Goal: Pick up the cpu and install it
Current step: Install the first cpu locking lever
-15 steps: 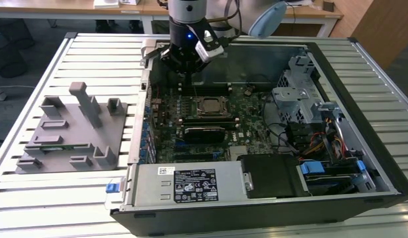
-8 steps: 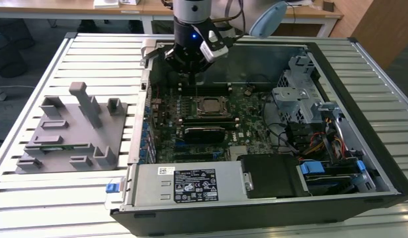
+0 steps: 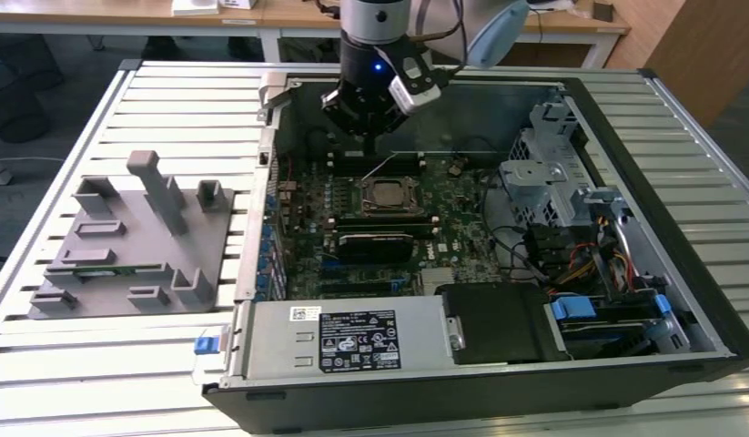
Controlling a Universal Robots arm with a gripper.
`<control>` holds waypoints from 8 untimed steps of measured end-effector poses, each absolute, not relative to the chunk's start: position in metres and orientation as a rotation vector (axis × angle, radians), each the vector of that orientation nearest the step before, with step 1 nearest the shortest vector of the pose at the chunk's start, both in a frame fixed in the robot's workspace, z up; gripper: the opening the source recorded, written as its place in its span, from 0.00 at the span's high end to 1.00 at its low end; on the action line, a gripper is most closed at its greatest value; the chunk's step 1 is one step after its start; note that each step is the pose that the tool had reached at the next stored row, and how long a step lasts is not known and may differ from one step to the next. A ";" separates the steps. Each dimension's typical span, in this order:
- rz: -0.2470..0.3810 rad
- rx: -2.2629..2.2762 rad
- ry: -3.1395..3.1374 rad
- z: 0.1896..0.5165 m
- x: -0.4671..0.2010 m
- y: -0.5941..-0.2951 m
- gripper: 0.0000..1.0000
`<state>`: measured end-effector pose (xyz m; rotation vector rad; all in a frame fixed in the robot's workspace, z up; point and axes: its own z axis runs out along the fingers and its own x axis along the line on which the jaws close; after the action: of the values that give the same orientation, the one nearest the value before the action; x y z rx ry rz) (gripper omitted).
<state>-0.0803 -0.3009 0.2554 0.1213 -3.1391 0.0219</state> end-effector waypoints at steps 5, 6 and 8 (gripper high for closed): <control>-0.049 0.121 -3.141 0.253 -0.079 -0.304 0.89; -0.049 0.121 -3.141 0.253 -0.078 -0.304 0.89; -0.049 0.115 -3.141 0.252 -0.076 -0.304 0.89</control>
<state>-0.0763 -0.3036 0.2525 0.1151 -3.1408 -0.0486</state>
